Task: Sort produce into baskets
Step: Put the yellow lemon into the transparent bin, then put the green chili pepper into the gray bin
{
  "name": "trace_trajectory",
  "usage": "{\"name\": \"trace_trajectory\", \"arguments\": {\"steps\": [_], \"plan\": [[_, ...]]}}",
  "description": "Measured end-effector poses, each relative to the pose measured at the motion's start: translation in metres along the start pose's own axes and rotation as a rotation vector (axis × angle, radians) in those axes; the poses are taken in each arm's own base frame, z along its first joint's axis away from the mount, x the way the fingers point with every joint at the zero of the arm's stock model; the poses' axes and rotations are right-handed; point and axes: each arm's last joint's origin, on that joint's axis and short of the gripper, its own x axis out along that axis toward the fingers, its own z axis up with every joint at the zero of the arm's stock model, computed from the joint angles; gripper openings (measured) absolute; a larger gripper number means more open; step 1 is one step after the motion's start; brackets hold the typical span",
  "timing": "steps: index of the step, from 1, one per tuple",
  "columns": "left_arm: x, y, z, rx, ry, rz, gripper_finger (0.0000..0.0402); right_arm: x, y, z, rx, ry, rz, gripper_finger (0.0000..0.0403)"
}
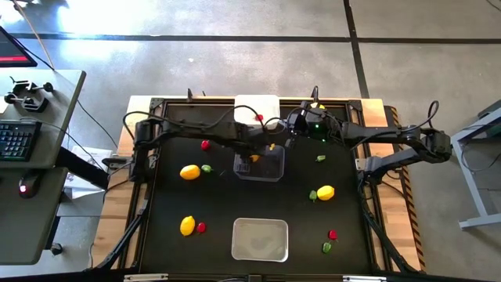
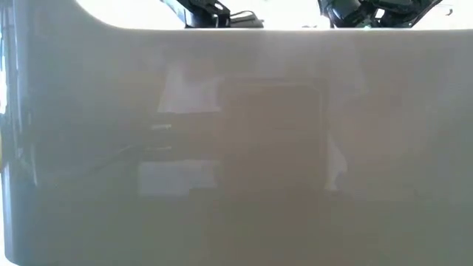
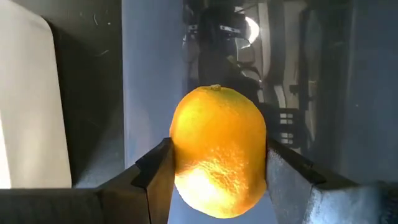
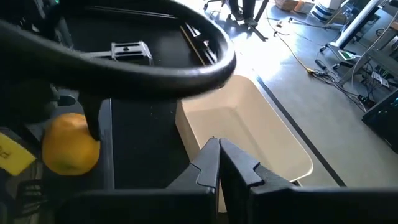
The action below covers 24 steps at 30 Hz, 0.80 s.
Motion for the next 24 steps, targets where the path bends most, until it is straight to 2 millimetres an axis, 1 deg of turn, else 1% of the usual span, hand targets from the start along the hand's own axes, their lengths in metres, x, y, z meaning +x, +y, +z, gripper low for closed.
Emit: {"name": "trace_trajectory", "arguments": {"steps": [3,6,11,17,20,24], "plan": [[0.0051,-0.0003,-0.0004,0.0,0.015,0.0,0.0187,0.0,0.0,-0.0001,0.0,0.001,0.0,0.0],[0.0067,-0.0002,-0.0007,0.006,0.025,0.016,0.02,0.0,0.0,-0.0001,0.0,0.001,0.0,0.0],[0.0035,-0.0029,0.0005,0.02,0.028,0.062,0.0229,0.0,0.0001,-0.0004,-0.001,0.004,0.001,0.0],[0.0031,-0.0063,0.0022,0.023,0.016,0.054,0.0264,0.0,0.0002,-0.001,-0.002,0.01,0.002,0.0],[0.0031,-0.0071,0.003,0.014,0.001,0.02,0.0269,0.0,0.0004,-0.0015,-0.003,0.015,0.004,0.0],[0.0037,-0.0075,0.0024,0.026,-0.001,0.016,0.027,0.0,0.0005,-0.0019,-0.003,0.019,0.005,0.0]]}}
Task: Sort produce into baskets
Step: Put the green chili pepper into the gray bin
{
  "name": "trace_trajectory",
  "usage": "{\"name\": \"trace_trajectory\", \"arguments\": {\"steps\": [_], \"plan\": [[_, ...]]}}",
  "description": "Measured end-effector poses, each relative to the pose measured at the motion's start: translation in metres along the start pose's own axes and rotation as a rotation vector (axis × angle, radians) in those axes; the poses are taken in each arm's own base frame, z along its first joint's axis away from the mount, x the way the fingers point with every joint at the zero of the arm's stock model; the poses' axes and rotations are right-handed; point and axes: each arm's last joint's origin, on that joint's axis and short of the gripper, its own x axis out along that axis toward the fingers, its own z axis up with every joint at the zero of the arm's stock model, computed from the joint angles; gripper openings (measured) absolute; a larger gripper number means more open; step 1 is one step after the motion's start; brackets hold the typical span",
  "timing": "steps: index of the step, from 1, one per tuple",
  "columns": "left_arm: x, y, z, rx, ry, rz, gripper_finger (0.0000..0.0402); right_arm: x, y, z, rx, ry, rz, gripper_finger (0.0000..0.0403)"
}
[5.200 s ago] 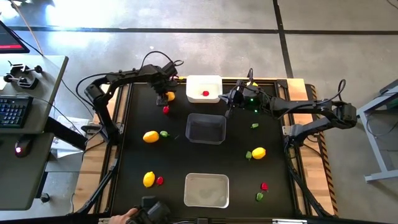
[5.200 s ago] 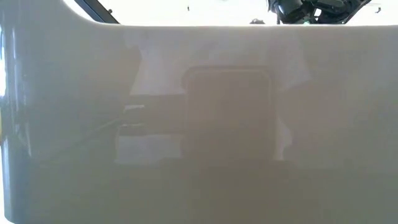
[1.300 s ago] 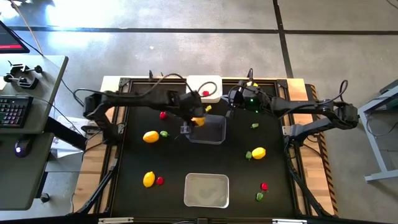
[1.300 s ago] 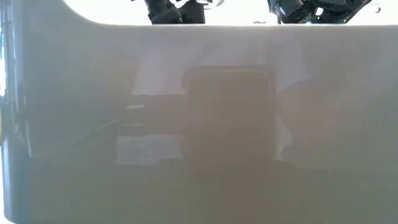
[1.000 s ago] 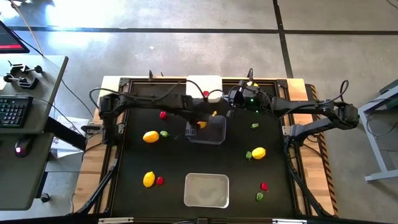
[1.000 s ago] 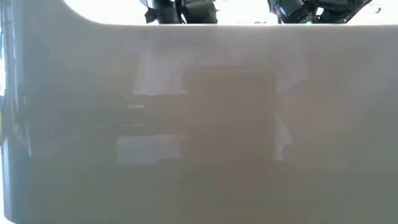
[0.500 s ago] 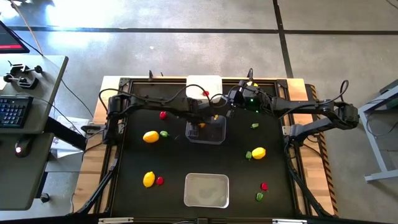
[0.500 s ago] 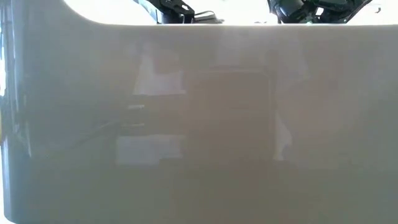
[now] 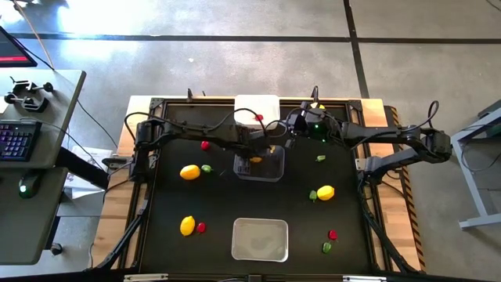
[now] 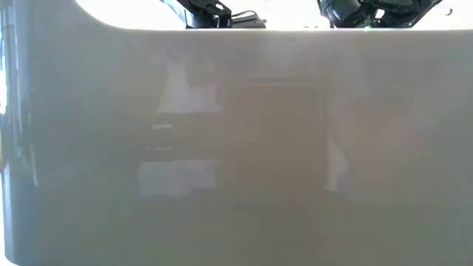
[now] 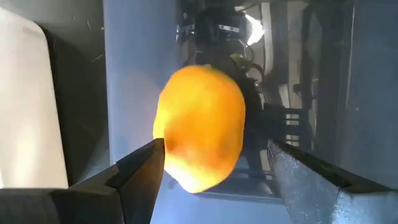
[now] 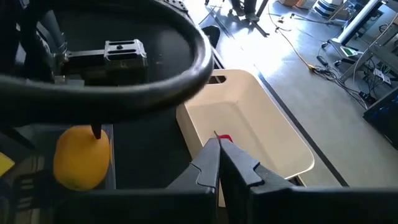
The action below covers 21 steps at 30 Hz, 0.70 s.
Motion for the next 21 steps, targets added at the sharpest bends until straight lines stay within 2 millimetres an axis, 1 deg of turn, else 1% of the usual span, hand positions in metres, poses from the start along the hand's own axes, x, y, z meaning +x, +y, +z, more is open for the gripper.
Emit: {"name": "trace_trajectory", "arguments": {"steps": [3,8,10,12,15,21], "plan": [[-0.012,0.002,0.0,0.003,-0.033,0.008,0.027,0.0,0.0,0.0,0.0,0.0,0.0,0.0],[-0.053,0.006,0.004,-0.005,-0.183,0.047,0.0264,0.0,0.0,-0.001,-0.001,0.006,0.001,0.0],[-0.068,0.007,0.001,-0.021,-0.265,0.051,0.026,0.0,0.0,-0.001,-0.001,0.007,0.001,0.0],[-0.079,0.006,-0.006,-0.038,-0.357,0.036,0.0256,0.0,0.0,-0.001,-0.002,0.007,0.002,0.0],[-0.086,0.002,-0.021,-0.05,-0.479,0.027,0.0251,0.0,0.0,-0.001,-0.002,0.007,0.002,0.0],[-0.086,-0.011,-0.057,-0.084,-0.667,0.061,0.0246,0.0,0.0,-0.001,0.006,0.008,0.002,0.0]]}}
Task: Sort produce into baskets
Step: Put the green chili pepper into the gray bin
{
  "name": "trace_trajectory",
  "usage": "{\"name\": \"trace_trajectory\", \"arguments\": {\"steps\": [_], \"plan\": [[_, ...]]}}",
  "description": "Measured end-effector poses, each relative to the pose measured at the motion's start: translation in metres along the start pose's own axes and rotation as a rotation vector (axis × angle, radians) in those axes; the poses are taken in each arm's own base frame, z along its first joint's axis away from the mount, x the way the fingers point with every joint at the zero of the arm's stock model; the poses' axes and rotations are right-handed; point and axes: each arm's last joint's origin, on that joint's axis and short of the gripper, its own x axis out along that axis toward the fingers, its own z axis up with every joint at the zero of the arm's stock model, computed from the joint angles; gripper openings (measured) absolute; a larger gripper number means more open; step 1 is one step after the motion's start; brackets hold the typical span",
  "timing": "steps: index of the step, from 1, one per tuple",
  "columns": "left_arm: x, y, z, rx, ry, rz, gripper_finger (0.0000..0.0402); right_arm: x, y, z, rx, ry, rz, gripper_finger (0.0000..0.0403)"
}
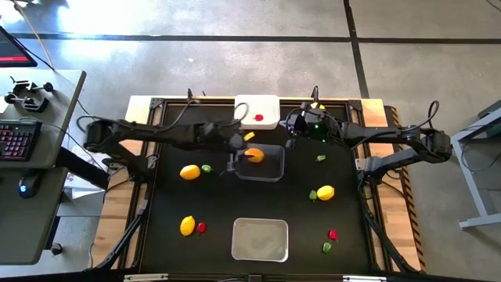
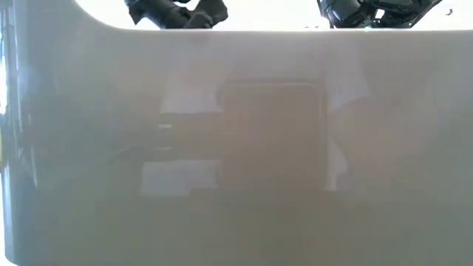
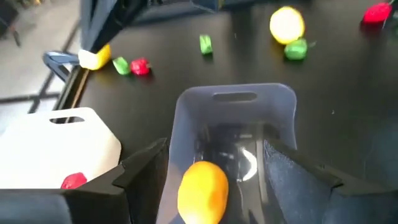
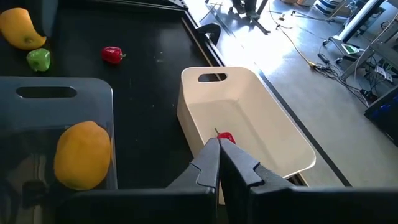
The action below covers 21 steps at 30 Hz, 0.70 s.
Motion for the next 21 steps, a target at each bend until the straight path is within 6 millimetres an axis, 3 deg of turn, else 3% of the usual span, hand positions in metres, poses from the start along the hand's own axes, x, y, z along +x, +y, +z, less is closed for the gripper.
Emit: {"name": "trace_trajectory", "arguments": {"steps": [10,21], "plan": [[-0.033,-0.016,-0.057,-0.058,-0.236,-0.066,0.0245,0.0,0.001,0.0,0.056,-0.005,0.021,0.0],[-0.043,-0.019,-0.106,-0.068,-0.372,-0.124,0.0243,-0.003,0.017,0.004,0.079,-0.025,0.095,0.0]]}}
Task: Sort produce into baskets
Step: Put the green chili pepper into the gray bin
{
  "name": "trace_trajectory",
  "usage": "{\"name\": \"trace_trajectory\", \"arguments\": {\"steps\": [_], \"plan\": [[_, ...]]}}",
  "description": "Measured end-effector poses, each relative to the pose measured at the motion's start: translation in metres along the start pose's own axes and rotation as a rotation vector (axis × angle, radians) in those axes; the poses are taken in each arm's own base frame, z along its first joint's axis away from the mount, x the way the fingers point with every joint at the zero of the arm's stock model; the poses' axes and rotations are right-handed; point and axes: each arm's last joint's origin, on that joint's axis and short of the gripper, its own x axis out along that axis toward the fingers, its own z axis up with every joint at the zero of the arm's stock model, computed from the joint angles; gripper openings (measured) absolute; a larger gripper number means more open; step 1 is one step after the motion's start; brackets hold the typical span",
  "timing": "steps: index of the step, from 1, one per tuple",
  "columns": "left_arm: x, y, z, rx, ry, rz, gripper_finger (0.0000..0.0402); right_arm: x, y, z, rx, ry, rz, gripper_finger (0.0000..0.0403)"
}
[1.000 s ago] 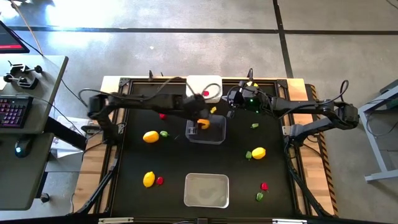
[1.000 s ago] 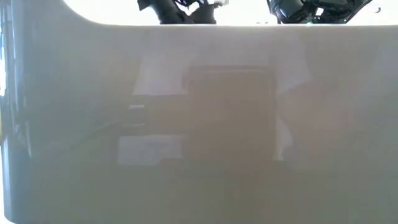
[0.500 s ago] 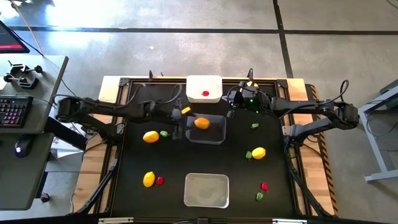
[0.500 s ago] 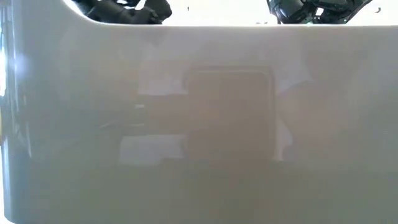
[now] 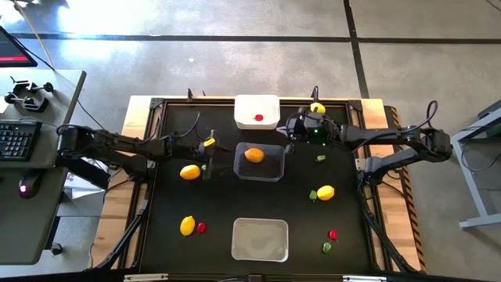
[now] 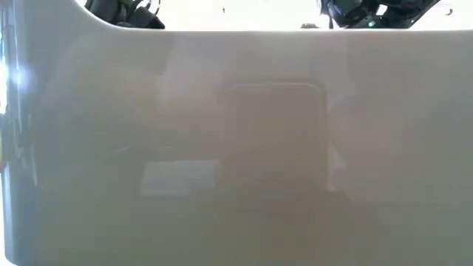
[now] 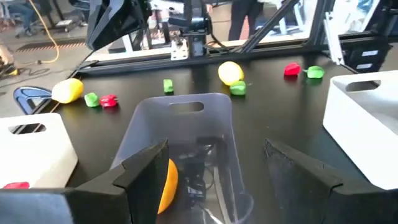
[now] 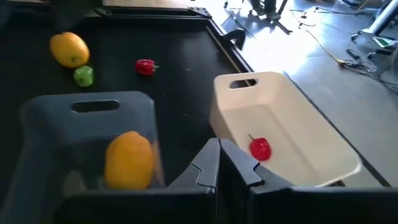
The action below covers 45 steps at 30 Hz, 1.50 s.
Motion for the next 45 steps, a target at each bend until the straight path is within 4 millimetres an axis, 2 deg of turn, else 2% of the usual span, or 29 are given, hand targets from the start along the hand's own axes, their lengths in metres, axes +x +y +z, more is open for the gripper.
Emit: {"name": "trace_trajectory", "arguments": {"steps": [7,17,27,34,45], "plan": [[-0.011,0.01,-0.015,-0.008,-0.081,0.02,0.0226,-0.002,0.014,0.002,0.039,-0.008,0.042,0.0],[-0.015,0.022,-0.018,-0.025,-0.076,0.072,0.0202,-0.006,0.029,0.004,0.063,-0.013,-0.013,0.0001],[-0.016,0.029,-0.021,-0.05,-0.038,0.196,0.02,-0.008,0.035,0.004,0.069,-0.016,-0.037,0.0001],[-0.017,0.03,-0.022,-0.11,-0.038,0.231,0.02,-0.005,0.024,0.003,0.103,-0.007,-0.09,0.0001],[-0.025,0.051,-0.026,-0.222,-0.04,0.369,0.02,0.002,-0.019,-0.003,0.175,0.015,-0.142,0.0001]]}}
